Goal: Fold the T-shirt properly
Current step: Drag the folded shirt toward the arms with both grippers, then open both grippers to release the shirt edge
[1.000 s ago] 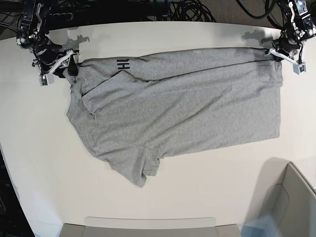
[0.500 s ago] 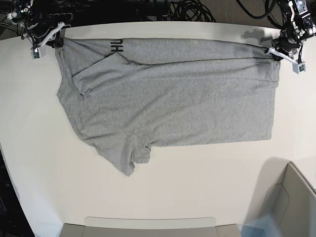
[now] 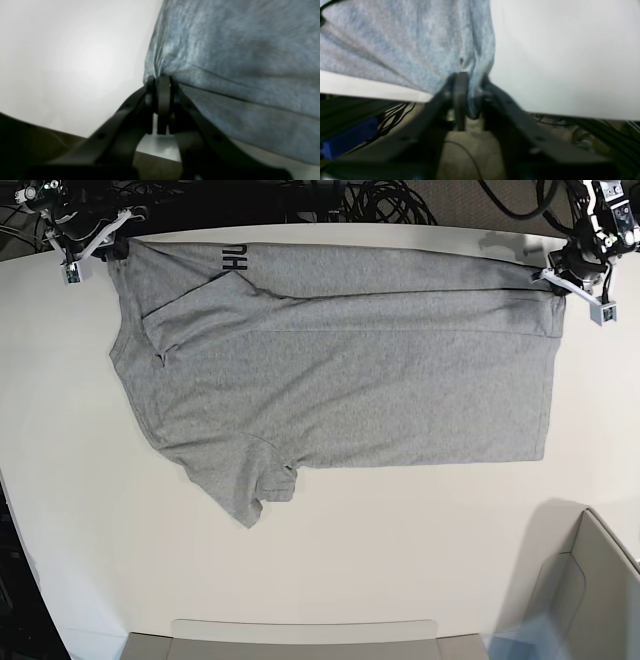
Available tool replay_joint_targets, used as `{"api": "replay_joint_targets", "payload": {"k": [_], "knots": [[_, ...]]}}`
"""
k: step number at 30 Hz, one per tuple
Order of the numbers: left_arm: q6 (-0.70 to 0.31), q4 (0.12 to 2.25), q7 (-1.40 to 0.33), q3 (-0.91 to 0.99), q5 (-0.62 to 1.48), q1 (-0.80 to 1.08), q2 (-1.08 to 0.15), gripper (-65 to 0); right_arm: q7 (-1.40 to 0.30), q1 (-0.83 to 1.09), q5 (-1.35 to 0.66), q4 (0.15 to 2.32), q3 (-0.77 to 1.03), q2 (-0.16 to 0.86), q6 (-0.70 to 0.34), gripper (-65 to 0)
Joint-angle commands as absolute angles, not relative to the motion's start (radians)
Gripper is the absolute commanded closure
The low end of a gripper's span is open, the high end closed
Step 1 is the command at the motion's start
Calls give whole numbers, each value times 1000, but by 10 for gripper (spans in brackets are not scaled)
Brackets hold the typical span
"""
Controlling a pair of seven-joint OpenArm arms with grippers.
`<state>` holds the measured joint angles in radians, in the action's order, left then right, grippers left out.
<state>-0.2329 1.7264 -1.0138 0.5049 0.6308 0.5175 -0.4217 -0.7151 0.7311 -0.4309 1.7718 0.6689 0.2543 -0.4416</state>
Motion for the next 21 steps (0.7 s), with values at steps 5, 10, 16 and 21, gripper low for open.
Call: {"api": "replay_joint_targets", "payload": {"k": [5,10,16,21], "knots": [[-231,1850,-997,515,633,547,-441,-166,-708,742,-435,1863,682,262,-435,-207],[-226,1883,-997,530,633,552,-438,-166,-714,739,-435,1940,765,236,-435,-204],[-231,1883,-997,633,636,542,-410,-166,-714,610,-435,1972,834,266,-435,-204],[-231,1883,-1015,608,636,444,-398,-166,-717,335,-427,1890,631,328,-435,-203]]}}
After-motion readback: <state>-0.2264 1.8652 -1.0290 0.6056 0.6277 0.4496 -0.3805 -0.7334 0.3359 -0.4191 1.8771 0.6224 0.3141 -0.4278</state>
